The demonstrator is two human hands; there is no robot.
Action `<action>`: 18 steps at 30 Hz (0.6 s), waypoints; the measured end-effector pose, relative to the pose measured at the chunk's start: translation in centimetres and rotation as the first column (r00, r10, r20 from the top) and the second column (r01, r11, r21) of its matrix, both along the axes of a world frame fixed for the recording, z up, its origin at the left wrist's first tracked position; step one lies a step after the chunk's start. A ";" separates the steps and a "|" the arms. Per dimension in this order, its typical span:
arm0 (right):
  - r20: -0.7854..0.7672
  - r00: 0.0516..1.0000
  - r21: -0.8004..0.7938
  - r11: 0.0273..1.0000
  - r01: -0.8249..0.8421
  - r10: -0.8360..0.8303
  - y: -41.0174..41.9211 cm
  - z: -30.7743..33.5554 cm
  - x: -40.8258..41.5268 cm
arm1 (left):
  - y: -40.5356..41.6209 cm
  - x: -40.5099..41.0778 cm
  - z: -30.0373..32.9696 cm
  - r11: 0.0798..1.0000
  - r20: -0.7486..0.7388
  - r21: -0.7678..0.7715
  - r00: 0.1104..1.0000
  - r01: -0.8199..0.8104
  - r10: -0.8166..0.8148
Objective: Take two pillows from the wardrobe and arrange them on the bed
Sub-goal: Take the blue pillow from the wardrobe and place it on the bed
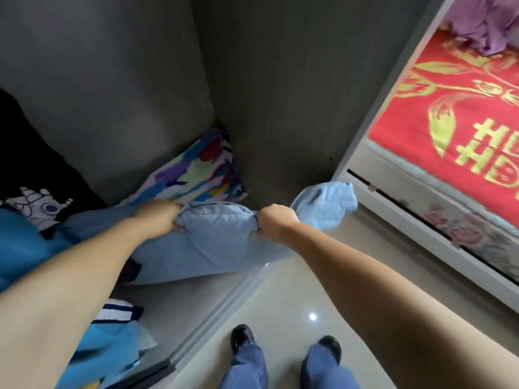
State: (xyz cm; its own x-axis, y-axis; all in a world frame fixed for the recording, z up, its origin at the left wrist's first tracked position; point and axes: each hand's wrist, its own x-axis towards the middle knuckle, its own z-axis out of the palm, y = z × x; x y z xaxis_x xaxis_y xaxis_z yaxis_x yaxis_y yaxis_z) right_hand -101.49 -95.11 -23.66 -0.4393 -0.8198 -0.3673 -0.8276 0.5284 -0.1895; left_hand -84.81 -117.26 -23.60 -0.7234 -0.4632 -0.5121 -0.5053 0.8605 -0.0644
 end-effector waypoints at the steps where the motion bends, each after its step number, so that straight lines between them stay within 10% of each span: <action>1: 0.006 1.000 -0.001 1.000 0.011 -0.011 1.0 0.4 0.3 | 1.0 0.0 0.8 1.000 0.000 -0.026 1.000 0.015 -0.015; 18: -0.209 0.900 0.147 0.897 0.416 -0.383 44.3 10.8 -11.4 | 41.2 -19.8 8.8 0.869 -0.157 -0.013 0.857 0.495 -0.490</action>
